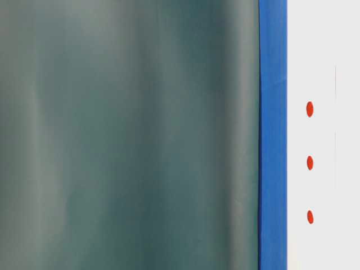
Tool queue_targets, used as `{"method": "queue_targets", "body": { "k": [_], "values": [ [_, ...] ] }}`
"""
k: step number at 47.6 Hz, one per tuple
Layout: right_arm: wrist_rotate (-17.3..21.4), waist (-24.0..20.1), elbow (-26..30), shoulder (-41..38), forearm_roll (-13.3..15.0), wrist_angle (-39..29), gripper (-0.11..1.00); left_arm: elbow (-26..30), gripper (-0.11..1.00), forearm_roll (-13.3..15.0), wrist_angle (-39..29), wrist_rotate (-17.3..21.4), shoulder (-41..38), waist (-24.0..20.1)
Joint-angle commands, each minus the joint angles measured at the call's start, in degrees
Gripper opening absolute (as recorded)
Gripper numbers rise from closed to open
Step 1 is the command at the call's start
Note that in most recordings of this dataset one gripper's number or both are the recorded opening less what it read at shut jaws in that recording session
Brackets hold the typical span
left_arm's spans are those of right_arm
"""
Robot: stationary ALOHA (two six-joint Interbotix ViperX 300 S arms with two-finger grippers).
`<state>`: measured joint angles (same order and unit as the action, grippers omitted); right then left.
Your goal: Hit the mark with a hammer.
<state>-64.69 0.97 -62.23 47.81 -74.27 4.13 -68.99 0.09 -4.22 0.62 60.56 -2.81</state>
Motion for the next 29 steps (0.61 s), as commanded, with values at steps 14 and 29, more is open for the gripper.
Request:
{"method": "queue_targets", "body": {
  "k": [14,29],
  "values": [
    [-0.3,0.1,-11.1,11.8,0.1,0.3,0.82,-3.4,0.81,0.0,-0.1,1.7,6.1,0.4],
    [0.1,0.1,-15.7,12.7,-0.7,1.2,0.81,-7.1,0.81,0.1,0.3,1.6,8.4,0.4]
  ]
}}
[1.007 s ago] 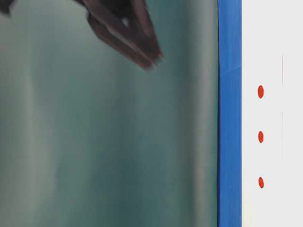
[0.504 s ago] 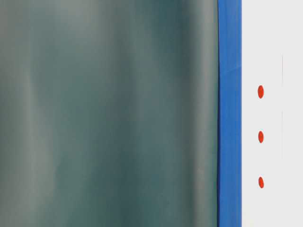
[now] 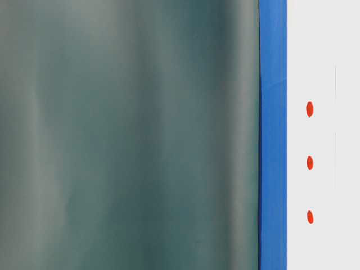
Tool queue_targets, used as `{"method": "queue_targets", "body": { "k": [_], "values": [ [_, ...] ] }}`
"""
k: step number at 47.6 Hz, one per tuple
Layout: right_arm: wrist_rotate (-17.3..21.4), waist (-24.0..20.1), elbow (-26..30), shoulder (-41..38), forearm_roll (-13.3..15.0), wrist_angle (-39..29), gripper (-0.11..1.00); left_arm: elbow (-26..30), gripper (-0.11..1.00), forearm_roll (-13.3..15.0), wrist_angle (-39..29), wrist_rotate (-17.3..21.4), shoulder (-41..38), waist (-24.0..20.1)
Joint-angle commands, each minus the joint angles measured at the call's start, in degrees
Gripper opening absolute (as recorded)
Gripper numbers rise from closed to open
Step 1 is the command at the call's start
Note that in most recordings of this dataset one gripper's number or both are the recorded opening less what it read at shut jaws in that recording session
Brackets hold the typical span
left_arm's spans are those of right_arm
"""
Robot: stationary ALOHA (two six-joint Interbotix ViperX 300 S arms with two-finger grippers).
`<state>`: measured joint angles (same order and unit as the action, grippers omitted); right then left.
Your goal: Hit the mark with a hammer.
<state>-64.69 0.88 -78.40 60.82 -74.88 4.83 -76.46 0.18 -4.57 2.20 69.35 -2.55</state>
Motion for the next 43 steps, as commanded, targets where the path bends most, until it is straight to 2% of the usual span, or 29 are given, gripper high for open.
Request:
{"method": "queue_targets", "body": {
  "k": [1,43],
  "values": [
    [0.1,0.2,0.4,-0.4,-0.1,0.6,0.81,0.3,0.81,0.0,0.6,0.0,-0.4,0.1],
    [-0.1,0.2,-0.1,-1.0,0.2,0.6,0.78,-0.6,0.81,0.0,0.8,0.0,-0.4,0.2]
  ]
}}
